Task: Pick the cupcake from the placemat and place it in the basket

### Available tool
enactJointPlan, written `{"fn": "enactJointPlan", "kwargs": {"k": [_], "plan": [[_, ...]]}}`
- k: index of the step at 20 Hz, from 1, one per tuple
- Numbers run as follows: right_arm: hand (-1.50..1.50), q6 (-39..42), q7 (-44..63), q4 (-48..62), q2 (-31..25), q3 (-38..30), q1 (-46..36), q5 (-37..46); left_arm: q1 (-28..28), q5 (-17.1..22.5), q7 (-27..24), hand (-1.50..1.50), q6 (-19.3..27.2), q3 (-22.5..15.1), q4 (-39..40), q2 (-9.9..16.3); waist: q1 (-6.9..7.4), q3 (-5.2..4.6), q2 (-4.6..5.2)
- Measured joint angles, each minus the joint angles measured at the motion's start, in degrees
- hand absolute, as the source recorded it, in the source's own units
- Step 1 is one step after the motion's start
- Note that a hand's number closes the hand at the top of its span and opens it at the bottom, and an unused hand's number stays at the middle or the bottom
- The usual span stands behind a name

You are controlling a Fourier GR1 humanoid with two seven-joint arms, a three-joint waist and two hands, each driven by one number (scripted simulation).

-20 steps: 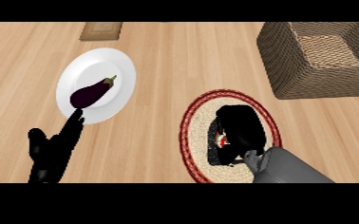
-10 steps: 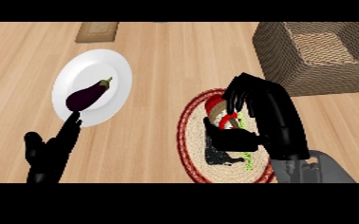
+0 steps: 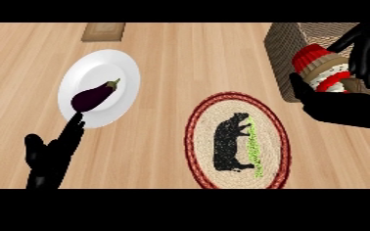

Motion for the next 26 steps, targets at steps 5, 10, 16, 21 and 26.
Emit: {"fn": "enactJointPlan", "kwargs": {"k": [5, 10, 16, 21, 26], "plan": [[1.5, 3.7, 1.0, 4.6, -5.2, -9.7, -5.3, -6.2, -1.0, -0.3, 0.9, 0.0, -0.4, -0.2, 0.4, -0.5, 0.61, -0.02, 0.14], [1.5, 6.9, -1.0, 13.0, -9.0, -14.7, -8.7, -9.8, -1.9, -0.9, 1.2, 0.0, -0.7, -0.2, 0.9, -0.8, 1.26, -0.02, 0.3], [1.5, 10.0, -8.7, 24.6, -12.1, -17.4, -10.7, -10.4, -2.5, -1.0, 1.1, 0.0, -1.9, 0.5, 1.6, -0.6, 1.9, -0.02, 0.5], [1.5, 9.7, -16.2, 34.2, -11.7, -17.4, -12.3, -8.7, -2.8, -1.8, 1.9, 0.0, -1.3, 0.1, 0.8, -1.6, 2.44, 0.0, 0.57], [1.5, 7.9, -23.2, 43.0, -9.6, -19.2, -12.5, -9.1, -2.8, -2.5, 2.4, 0.0, -1.2, -0.1, 0.5, -2.0, 2.48, -0.02, 0.64]]}}
